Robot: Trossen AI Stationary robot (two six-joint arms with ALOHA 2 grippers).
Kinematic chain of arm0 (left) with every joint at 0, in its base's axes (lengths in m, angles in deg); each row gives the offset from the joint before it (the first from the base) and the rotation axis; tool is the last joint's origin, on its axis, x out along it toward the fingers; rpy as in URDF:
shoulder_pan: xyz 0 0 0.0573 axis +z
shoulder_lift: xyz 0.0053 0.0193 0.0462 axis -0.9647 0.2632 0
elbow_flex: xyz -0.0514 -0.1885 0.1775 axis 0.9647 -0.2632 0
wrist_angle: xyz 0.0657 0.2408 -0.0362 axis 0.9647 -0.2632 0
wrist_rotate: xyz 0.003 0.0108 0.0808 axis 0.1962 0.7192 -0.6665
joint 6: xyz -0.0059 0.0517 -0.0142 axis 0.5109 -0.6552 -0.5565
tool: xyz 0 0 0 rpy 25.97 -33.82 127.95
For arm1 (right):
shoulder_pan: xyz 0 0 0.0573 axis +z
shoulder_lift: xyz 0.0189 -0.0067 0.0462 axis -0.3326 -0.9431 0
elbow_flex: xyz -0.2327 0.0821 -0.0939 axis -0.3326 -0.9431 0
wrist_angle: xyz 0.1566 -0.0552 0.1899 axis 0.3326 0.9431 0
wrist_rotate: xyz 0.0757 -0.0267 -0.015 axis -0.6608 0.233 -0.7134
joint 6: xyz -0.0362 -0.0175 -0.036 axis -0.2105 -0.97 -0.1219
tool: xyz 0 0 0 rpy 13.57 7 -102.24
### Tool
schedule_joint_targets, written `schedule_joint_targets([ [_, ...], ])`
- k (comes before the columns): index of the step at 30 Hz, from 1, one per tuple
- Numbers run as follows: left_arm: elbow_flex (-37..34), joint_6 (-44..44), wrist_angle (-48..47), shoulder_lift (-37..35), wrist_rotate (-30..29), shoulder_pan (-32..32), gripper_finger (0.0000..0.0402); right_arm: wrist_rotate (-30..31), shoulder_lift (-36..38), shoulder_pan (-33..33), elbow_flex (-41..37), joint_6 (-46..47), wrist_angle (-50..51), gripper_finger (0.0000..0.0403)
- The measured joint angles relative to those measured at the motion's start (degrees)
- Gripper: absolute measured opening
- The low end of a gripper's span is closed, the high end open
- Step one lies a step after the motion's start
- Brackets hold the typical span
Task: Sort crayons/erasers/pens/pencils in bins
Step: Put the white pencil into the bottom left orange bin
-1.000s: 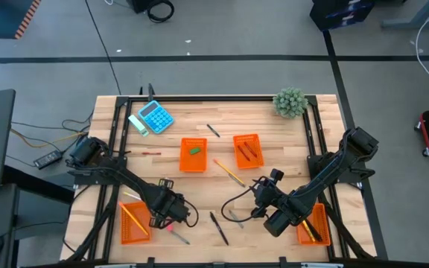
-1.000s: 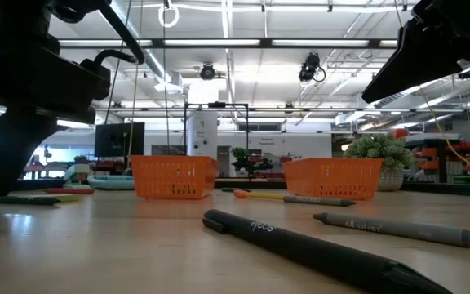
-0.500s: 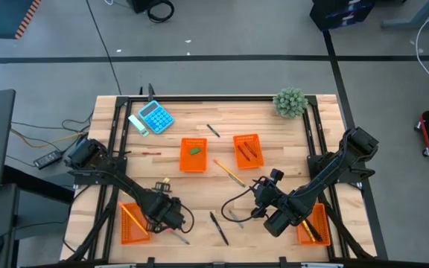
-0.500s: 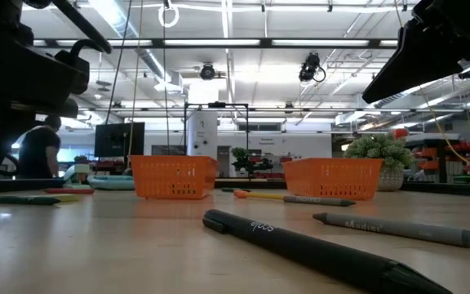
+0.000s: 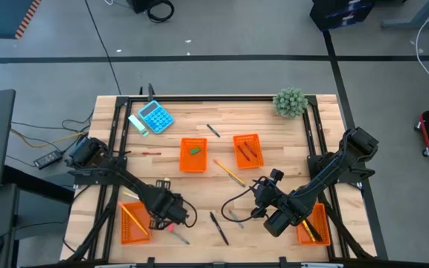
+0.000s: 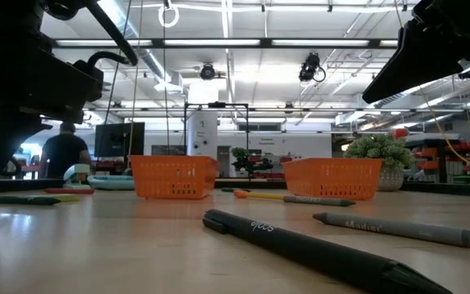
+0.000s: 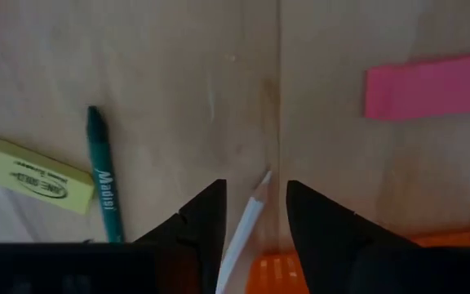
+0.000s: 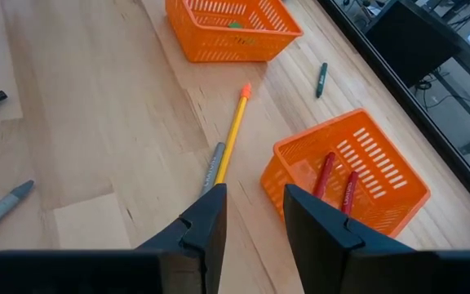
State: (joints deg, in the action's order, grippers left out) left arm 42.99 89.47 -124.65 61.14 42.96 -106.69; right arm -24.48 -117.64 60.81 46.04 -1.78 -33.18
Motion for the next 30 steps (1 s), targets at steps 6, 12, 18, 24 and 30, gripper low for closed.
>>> schedule_joint_targets([
  [6,0.00,0.44,-0.44,0.05,0.54,0.03,0.0130,-0.03,0.00,0.00,0.00,0.11,-0.01,0.0129],
  [12,0.00,2.23,0.53,1.36,1.17,0.00,0.0131,-0.04,0.00,0.00,0.00,0.11,-0.04,0.0129],
  [18,0.32,1.11,0.52,3.66,2.06,0.03,0.0120,-0.04,0.01,0.00,0.00,-0.07,-0.66,0.0129],
  [24,0.28,0.74,0.34,4.35,2.12,0.03,0.0110,-0.04,0.01,0.00,0.00,-0.28,-0.87,0.0129],
  [30,0.29,0.89,-0.58,4.36,1.70,-0.02,0.0085,-0.04,0.02,0.00,0.00,-0.31,-0.87,0.0129],
])
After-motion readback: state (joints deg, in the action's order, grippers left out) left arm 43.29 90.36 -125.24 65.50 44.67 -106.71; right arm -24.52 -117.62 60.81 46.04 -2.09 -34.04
